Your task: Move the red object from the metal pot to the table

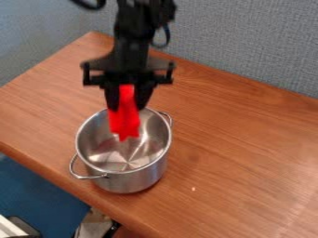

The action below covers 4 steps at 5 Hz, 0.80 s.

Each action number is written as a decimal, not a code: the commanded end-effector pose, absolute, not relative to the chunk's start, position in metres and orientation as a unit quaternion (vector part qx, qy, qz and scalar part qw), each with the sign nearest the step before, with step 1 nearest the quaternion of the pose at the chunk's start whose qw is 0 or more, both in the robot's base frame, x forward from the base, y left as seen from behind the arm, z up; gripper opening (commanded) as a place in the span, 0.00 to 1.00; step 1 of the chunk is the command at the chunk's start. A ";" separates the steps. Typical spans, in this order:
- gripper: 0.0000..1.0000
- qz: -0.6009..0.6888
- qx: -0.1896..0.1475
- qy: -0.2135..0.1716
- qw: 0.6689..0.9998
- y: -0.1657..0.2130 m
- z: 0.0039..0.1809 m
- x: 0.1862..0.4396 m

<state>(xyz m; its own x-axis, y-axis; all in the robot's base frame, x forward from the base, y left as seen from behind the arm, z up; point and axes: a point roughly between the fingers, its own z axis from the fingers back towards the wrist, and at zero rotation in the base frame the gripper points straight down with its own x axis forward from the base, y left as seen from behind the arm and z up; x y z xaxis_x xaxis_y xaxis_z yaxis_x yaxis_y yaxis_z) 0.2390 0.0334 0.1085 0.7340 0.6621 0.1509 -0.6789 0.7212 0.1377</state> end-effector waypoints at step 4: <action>0.00 0.160 0.054 -0.067 0.983 -0.070 0.157 0.259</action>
<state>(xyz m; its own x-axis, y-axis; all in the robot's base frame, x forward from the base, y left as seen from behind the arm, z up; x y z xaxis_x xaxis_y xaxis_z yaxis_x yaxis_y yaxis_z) 0.2520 -0.0701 0.1470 0.9474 0.2987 0.1148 -0.3106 0.9446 0.1062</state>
